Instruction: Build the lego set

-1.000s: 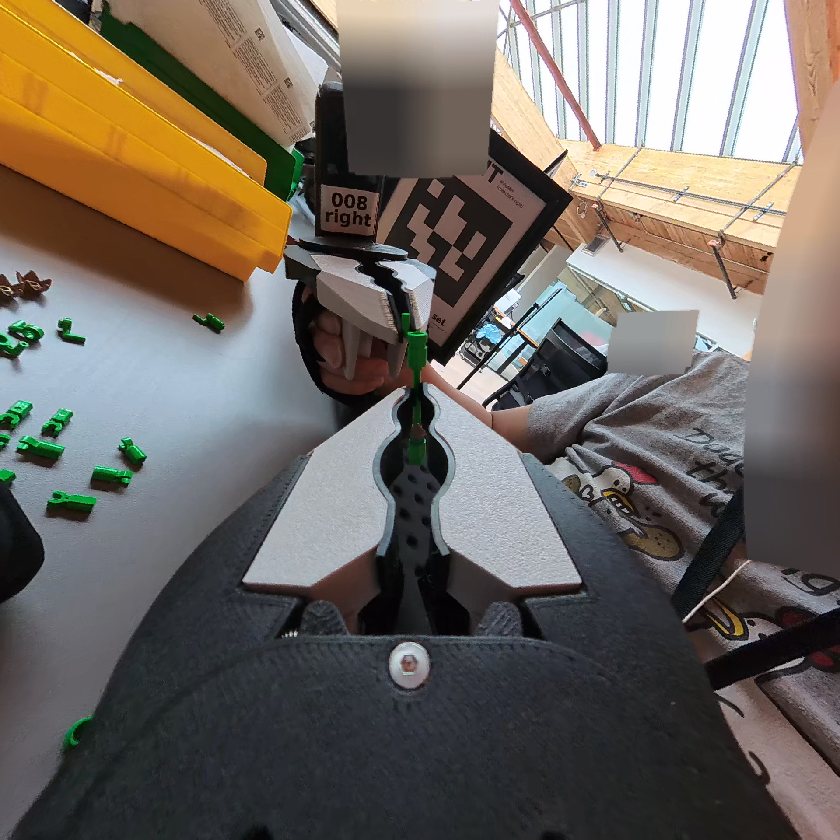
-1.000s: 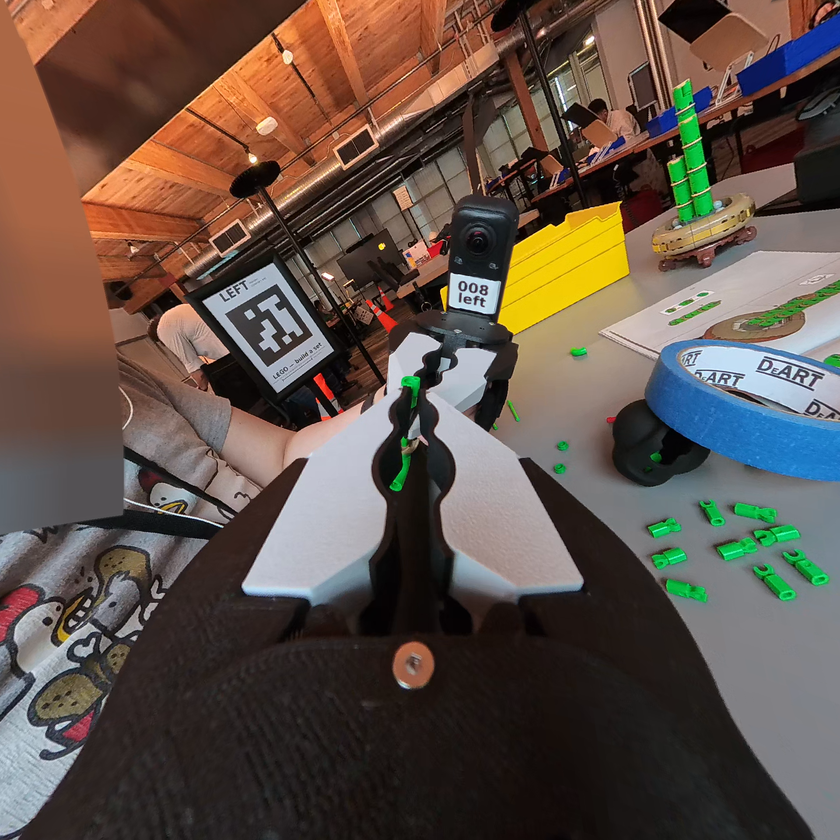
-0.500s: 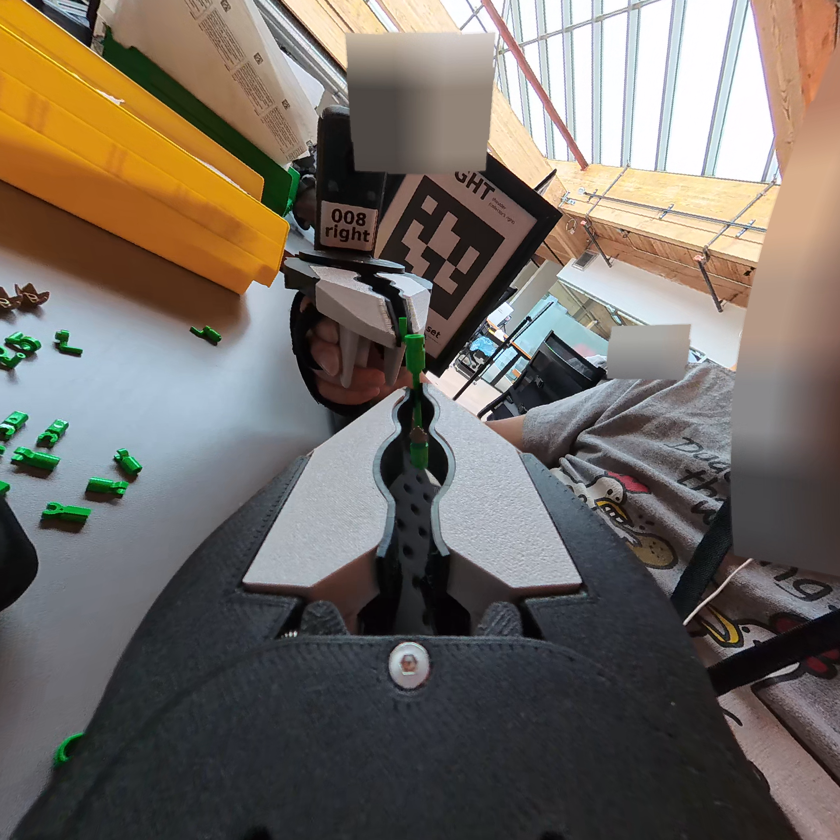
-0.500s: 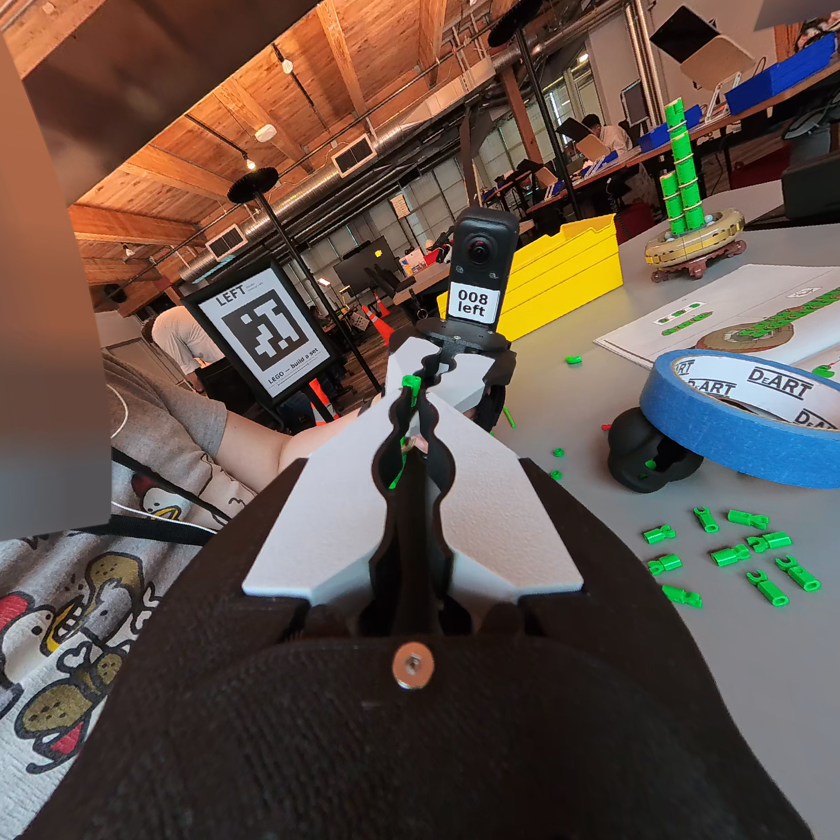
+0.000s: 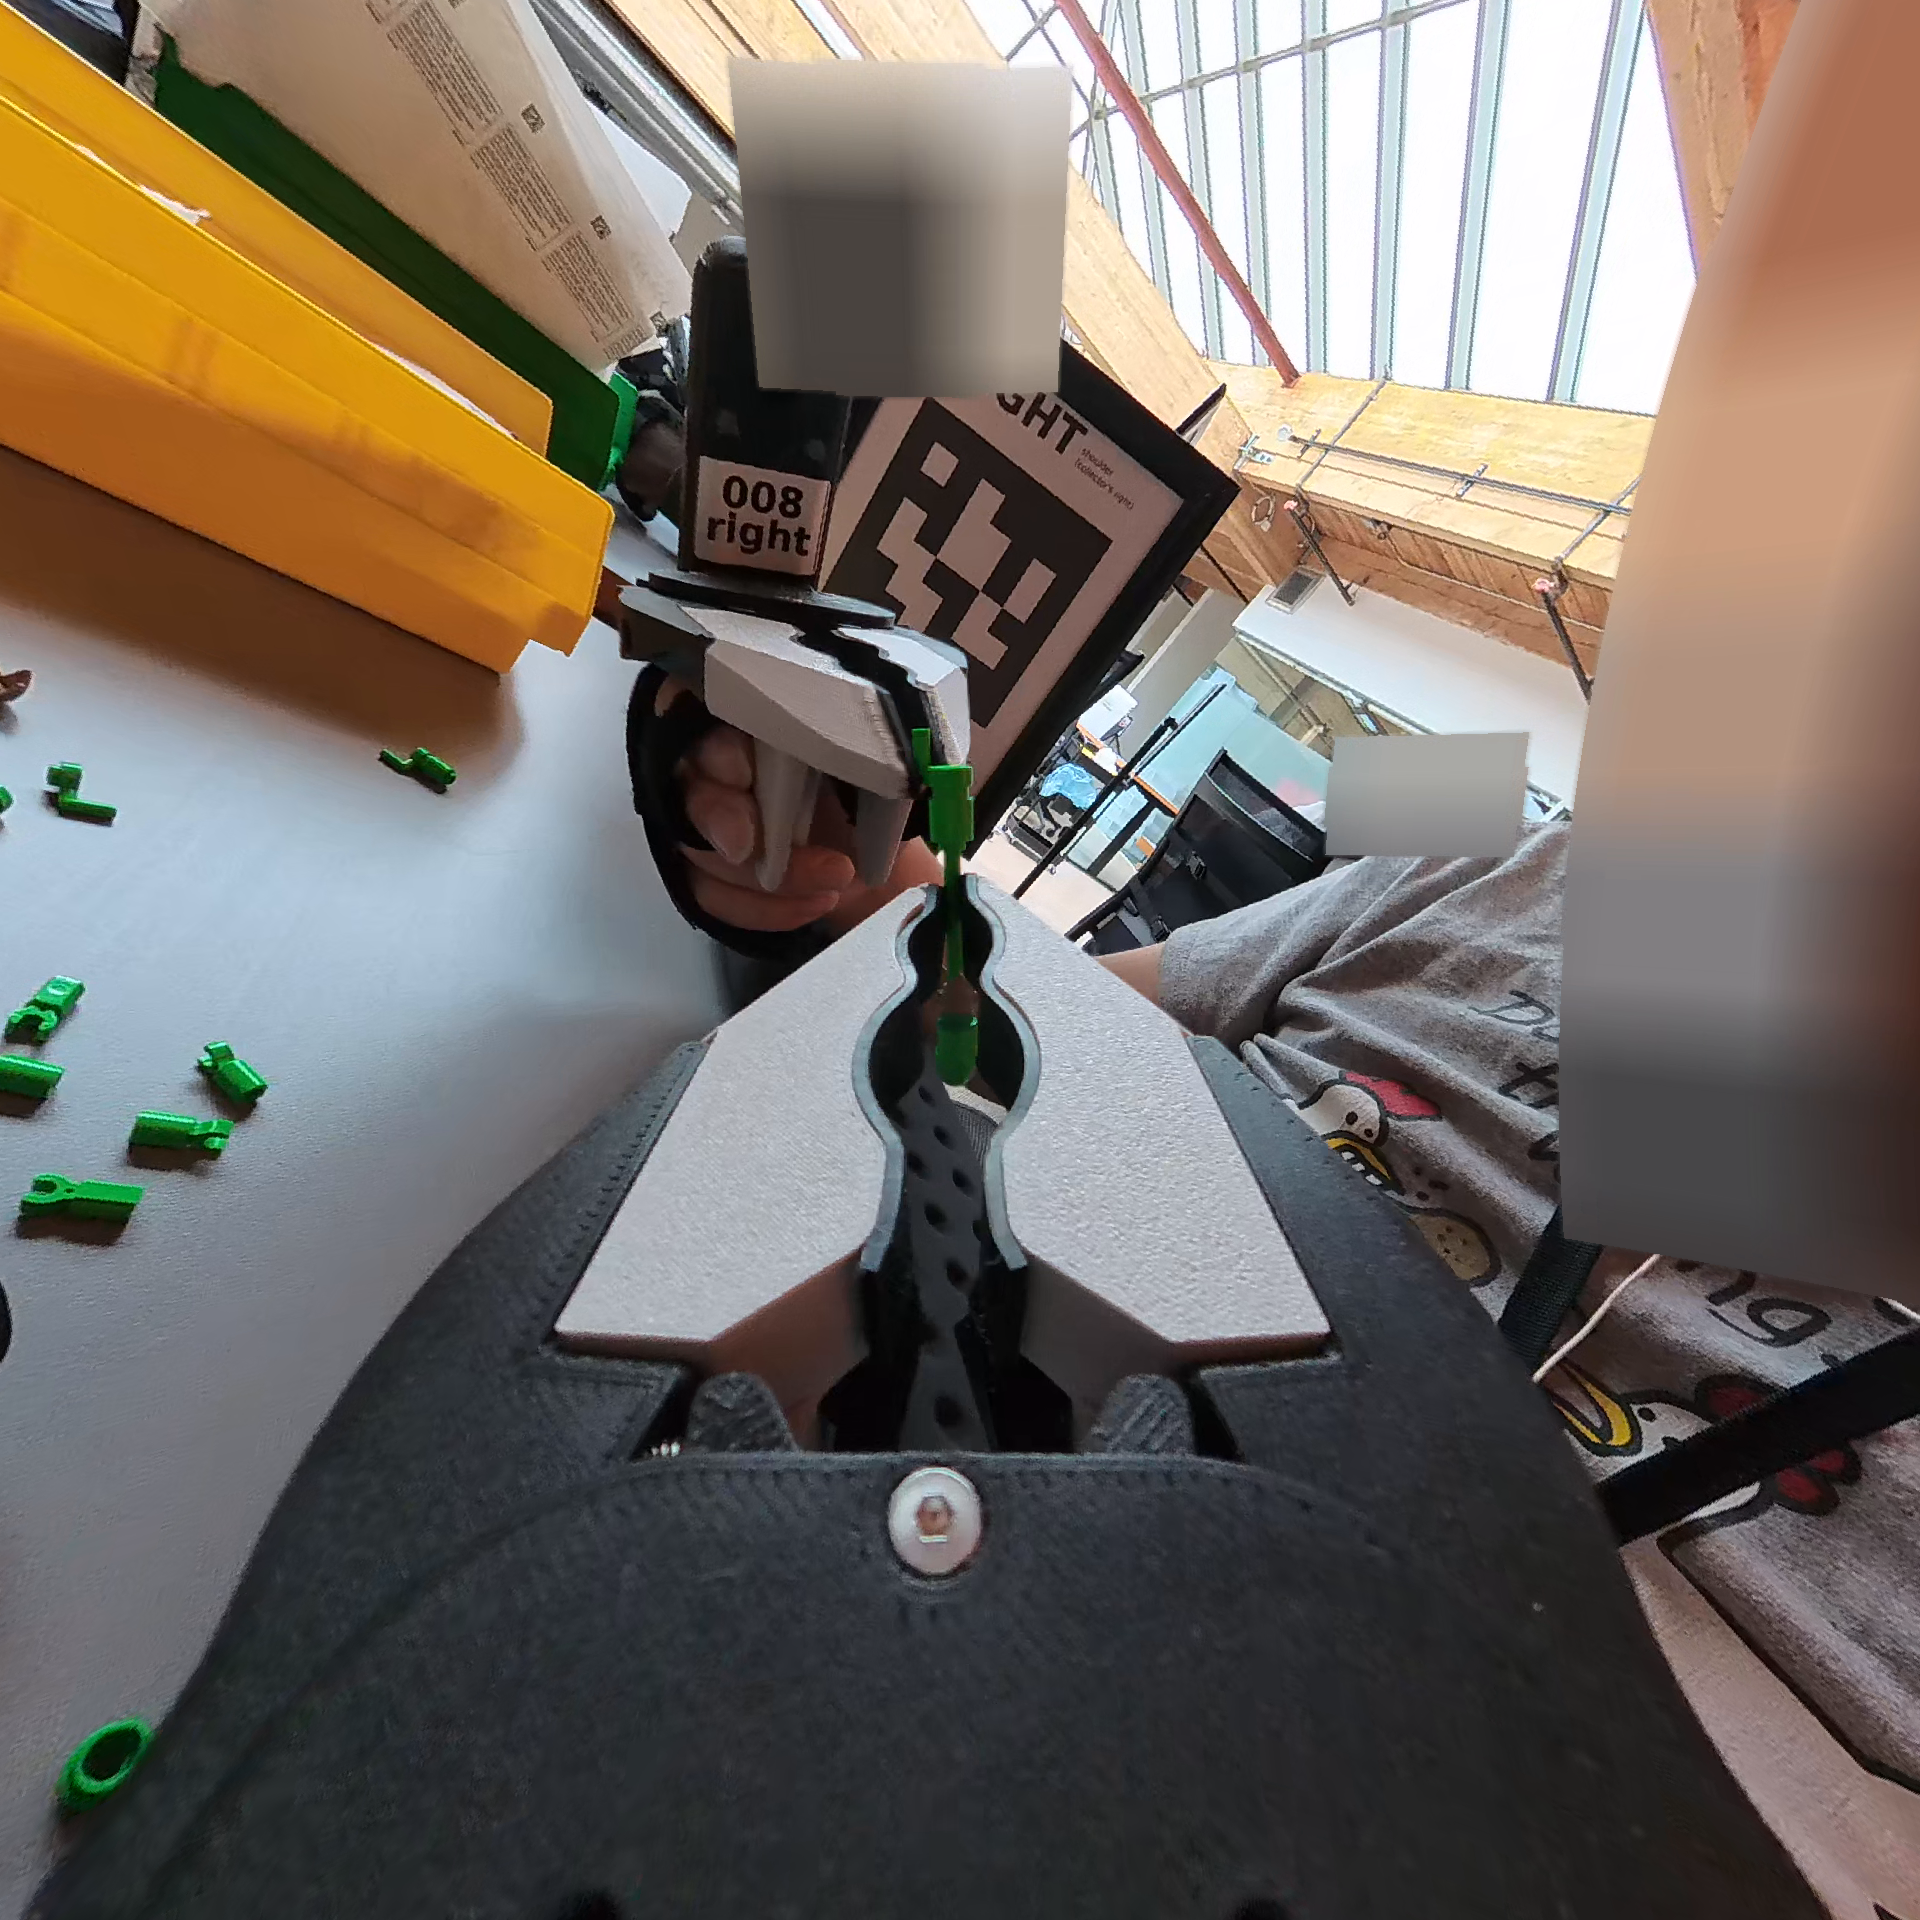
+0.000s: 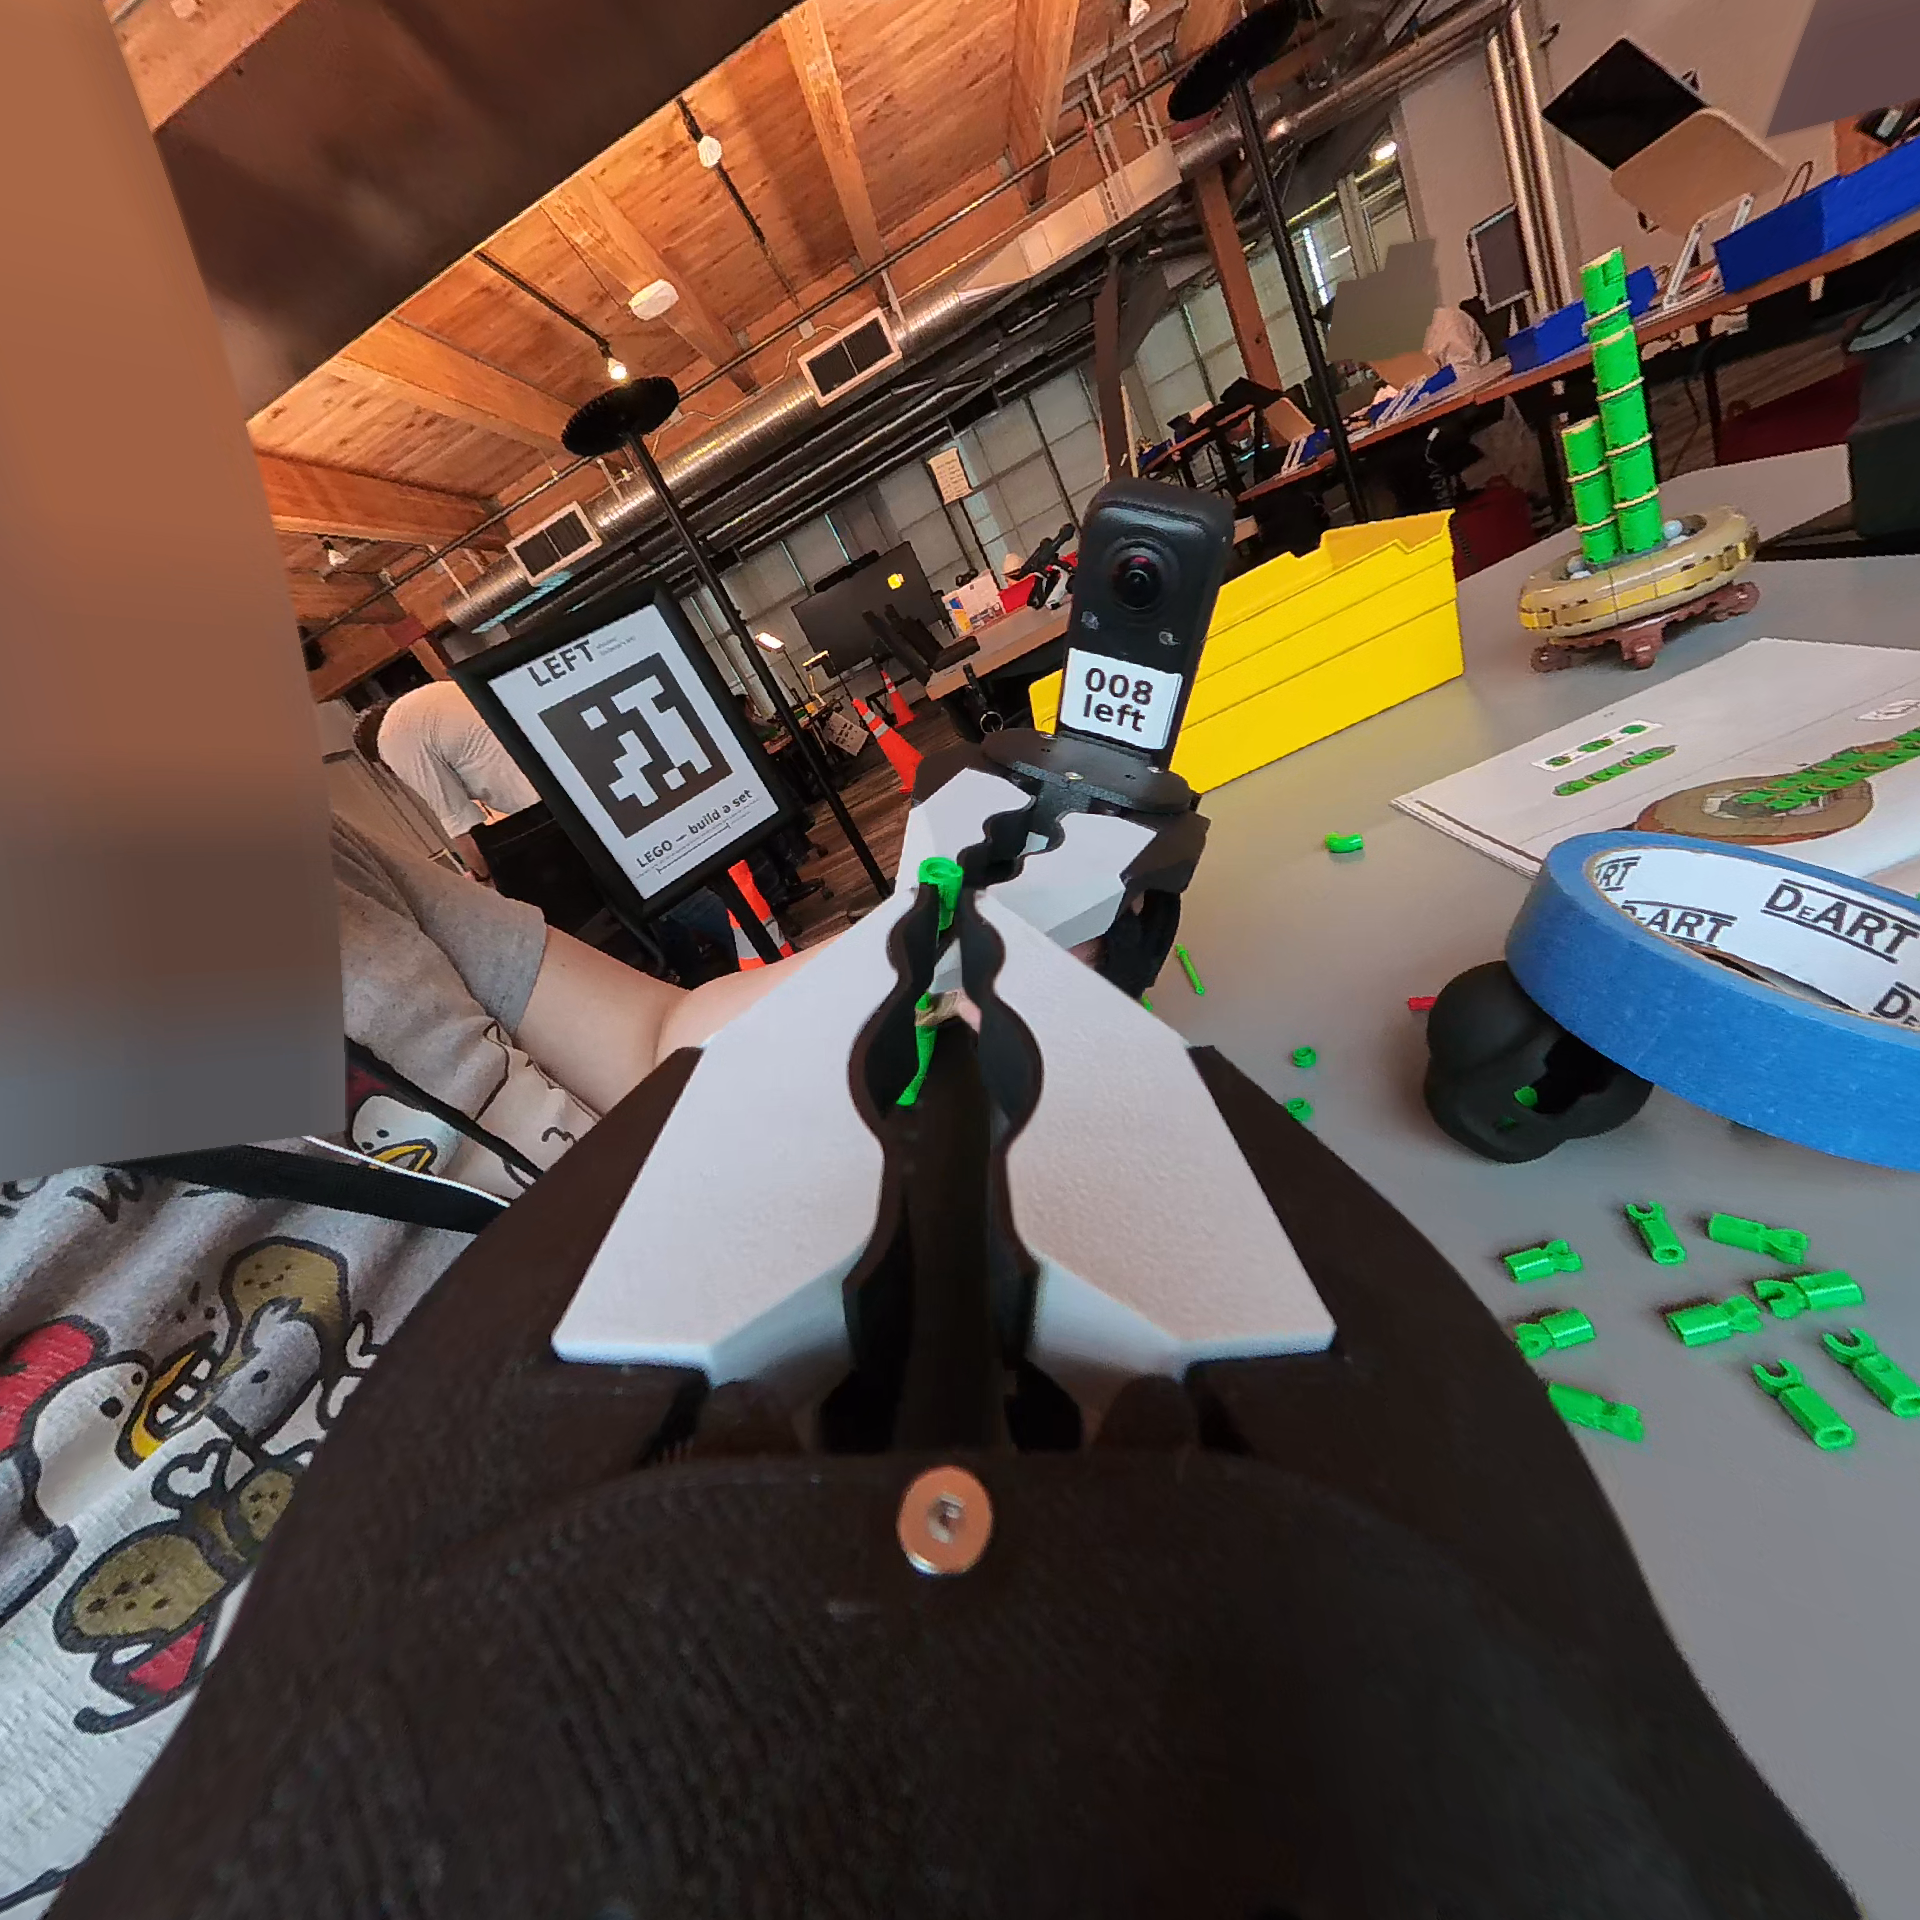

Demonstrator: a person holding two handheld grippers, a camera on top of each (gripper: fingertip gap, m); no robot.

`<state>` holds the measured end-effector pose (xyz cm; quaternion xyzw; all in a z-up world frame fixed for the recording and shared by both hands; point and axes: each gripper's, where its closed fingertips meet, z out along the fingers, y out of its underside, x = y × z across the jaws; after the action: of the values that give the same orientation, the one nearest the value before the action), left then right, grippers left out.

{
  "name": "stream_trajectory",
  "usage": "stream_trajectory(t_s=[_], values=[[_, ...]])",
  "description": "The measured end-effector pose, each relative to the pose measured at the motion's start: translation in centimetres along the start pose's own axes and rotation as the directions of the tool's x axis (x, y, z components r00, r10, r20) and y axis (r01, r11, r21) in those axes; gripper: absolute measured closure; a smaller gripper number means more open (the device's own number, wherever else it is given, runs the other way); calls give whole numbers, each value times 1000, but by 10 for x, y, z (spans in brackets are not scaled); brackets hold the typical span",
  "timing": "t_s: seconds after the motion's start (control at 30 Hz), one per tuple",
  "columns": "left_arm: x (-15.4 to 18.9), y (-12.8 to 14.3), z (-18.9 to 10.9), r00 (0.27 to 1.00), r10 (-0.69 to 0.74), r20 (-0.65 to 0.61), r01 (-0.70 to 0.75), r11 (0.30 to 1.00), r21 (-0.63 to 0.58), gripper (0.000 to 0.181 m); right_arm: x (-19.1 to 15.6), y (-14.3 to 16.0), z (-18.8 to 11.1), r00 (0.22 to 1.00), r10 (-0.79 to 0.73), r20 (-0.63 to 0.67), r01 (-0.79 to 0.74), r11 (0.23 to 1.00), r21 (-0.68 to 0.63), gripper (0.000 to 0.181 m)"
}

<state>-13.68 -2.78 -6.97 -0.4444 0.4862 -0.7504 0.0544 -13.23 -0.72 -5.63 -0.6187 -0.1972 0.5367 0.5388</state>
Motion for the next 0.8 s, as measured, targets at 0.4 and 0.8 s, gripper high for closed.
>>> stream_trajectory(t_s=[0.4,0.8], values=[[-1,2,1,998,46,35,-46,999,-22,181,-1,1,0,1000,-30,-8,30,999,-16,181],[-36,4,-9,938,168,304,-145,985,-98,181,31,11,-5,980,30,-199,-41,998,-52,181]])
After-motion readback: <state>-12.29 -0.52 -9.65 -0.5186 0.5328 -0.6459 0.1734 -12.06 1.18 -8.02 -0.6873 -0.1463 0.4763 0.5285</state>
